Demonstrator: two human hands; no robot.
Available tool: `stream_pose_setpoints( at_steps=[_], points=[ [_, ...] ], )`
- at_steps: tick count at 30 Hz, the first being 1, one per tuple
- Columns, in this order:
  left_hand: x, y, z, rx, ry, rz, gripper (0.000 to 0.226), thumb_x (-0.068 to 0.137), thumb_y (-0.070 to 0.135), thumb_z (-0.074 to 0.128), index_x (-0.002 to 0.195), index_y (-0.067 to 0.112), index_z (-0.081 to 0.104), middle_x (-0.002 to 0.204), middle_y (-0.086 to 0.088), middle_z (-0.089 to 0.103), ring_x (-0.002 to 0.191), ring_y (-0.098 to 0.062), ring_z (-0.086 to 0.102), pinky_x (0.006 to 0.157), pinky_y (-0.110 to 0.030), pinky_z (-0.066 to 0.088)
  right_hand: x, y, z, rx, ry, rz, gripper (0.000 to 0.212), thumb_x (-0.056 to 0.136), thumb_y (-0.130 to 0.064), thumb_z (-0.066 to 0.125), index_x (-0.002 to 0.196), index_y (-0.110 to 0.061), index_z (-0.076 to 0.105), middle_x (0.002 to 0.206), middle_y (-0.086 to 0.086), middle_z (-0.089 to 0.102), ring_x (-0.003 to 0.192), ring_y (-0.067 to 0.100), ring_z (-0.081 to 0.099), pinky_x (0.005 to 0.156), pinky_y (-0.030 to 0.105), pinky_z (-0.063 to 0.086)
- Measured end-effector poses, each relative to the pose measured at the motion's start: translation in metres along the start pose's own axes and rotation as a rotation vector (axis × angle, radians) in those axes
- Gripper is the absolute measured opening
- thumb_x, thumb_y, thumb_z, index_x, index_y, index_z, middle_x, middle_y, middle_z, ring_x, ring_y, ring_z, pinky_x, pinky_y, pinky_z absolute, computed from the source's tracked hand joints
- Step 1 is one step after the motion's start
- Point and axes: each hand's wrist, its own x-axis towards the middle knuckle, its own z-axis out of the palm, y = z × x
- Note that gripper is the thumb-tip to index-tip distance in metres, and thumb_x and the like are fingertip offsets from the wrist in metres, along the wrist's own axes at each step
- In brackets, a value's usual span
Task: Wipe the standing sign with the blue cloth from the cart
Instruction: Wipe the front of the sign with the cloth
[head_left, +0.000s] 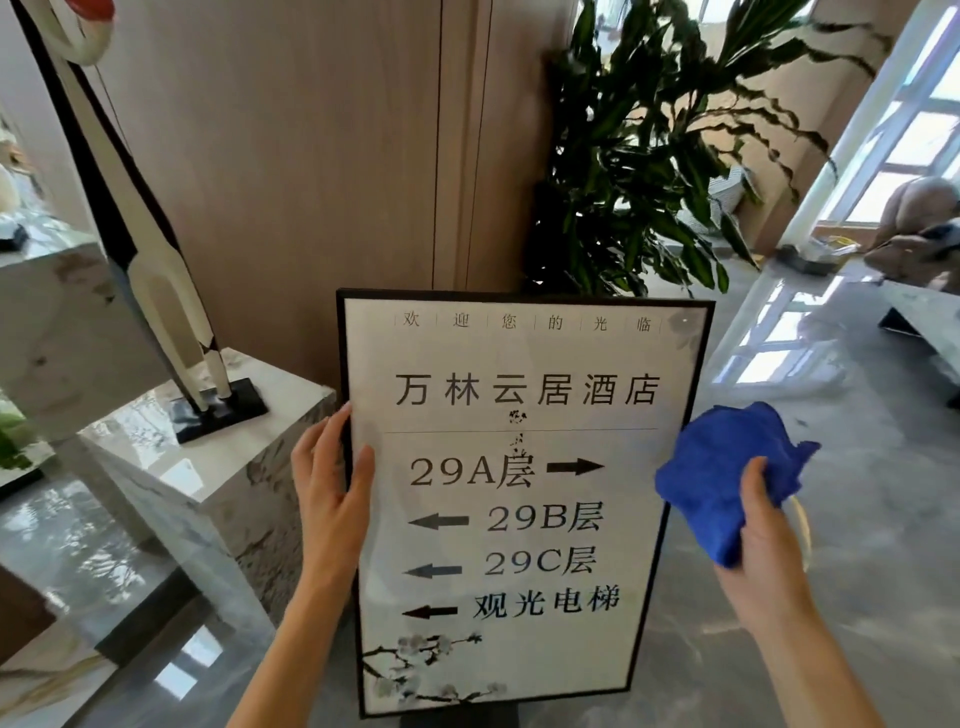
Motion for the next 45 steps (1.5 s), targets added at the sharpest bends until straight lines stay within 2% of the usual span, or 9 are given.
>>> stream_pose_setpoints(
  at_steps=[5, 7, 9, 13, 18, 24, 29, 35, 45],
  points=[
    [0.014, 0.001, 0.003, -0.101, -0.131, -0.042, 0.049, 0.099, 0.042, 0.052, 0.143, 0.057, 0.038, 0.152, 0.014, 0.043, 0.137, -0.013, 0.046, 0.11, -0.05, 0.044, 0.013, 0.023, 0.045, -0.409, 0.008, -0.062, 0.073, 0.063, -0.098, 0.042, 0.057, -0.028, 0.06, 0.043, -0.009, 0.052, 0.043, 0.0, 0.044, 0.056, 0.016, 0.036],
    [0.017, 0.0, 0.001, -0.154, -0.148, -0.051, 0.048, 0.099, 0.038, 0.052, 0.141, 0.058, 0.041, 0.152, 0.014, 0.045, 0.136, -0.012, 0.048, 0.109, -0.049, 0.046, 0.019, 0.041, 0.065, -0.44, -0.015, -0.074, 0.095, 0.063, -0.098, 0.041, 0.11, -0.019, 0.064, 0.085, -0.014, 0.064, 0.075, -0.001, 0.052, 0.073, 0.016, 0.037],
    [0.019, -0.002, -0.001, -0.207, -0.167, -0.069, 0.048, 0.1, 0.036, 0.052, 0.141, 0.057, 0.042, 0.151, 0.015, 0.047, 0.136, -0.014, 0.049, 0.108, -0.051, 0.046, 0.019, 0.056, 0.084, -0.432, 0.003, -0.195, 0.053, 0.086, -0.078, 0.046, 0.128, -0.045, 0.046, 0.121, -0.012, 0.057, 0.102, 0.006, 0.054, 0.091, 0.012, 0.036],
    [0.022, -0.004, -0.002, -0.265, -0.185, -0.085, 0.047, 0.1, 0.034, 0.051, 0.14, 0.057, 0.044, 0.149, 0.02, 0.048, 0.135, -0.012, 0.05, 0.109, -0.05, 0.045, 0.026, 0.075, 0.109, -0.512, 0.015, -0.496, 0.045, 0.095, -0.036, 0.055, 0.137, -0.029, 0.041, 0.129, -0.004, 0.047, 0.116, 0.01, 0.05, 0.101, 0.01, 0.036],
    [0.022, -0.008, 0.0, -0.282, -0.185, -0.086, 0.046, 0.099, 0.037, 0.05, 0.139, 0.059, 0.044, 0.148, 0.024, 0.047, 0.136, -0.011, 0.048, 0.11, -0.049, 0.044, 0.041, 0.083, 0.111, -0.64, 0.054, -0.695, 0.033, 0.095, -0.042, 0.053, 0.126, -0.032, 0.045, 0.123, 0.001, 0.048, 0.106, -0.004, 0.051, 0.091, 0.006, 0.039],
    [0.023, -0.017, 0.003, -0.302, -0.175, -0.078, 0.046, 0.097, 0.041, 0.05, 0.14, 0.058, 0.043, 0.146, 0.029, 0.048, 0.131, -0.007, 0.053, 0.106, -0.047, 0.046, 0.051, 0.088, 0.11, -0.669, 0.101, -0.825, 0.031, 0.099, -0.039, 0.05, 0.13, -0.032, 0.046, 0.123, -0.015, 0.045, 0.108, 0.014, 0.057, 0.094, 0.022, 0.047],
    [0.025, -0.025, 0.004, -0.327, -0.176, -0.086, 0.047, 0.096, 0.042, 0.052, 0.14, 0.058, 0.043, 0.146, 0.024, 0.049, 0.129, -0.015, 0.056, 0.103, -0.051, 0.049, 0.053, 0.084, 0.108, -0.643, 0.144, -0.878, 0.067, 0.097, -0.026, 0.066, 0.148, -0.049, 0.029, 0.135, -0.043, 0.039, 0.125, -0.015, 0.044, 0.097, 0.001, 0.036],
    [0.024, -0.025, 0.006, -0.303, -0.166, -0.059, 0.048, 0.094, 0.044, 0.052, 0.137, 0.063, 0.042, 0.142, 0.036, 0.047, 0.126, -0.002, 0.055, 0.103, -0.041, 0.048, 0.056, 0.092, 0.098, -0.834, 0.216, -1.082, 0.039, 0.103, -0.03, 0.053, 0.142, -0.023, 0.049, 0.134, 0.008, 0.052, 0.124, -0.015, 0.039, 0.099, 0.001, 0.033],
    [0.025, -0.029, 0.005, -0.247, -0.172, -0.02, 0.048, 0.097, 0.04, 0.05, 0.138, 0.064, 0.041, 0.148, 0.033, 0.043, 0.138, -0.004, 0.045, 0.112, -0.043, 0.041, 0.06, 0.088, 0.095, -0.871, 0.185, -1.161, 0.033, 0.107, -0.037, 0.043, 0.134, -0.022, 0.054, 0.14, 0.015, 0.035, 0.131, -0.006, 0.037, 0.104, 0.002, 0.031]
  ],
)
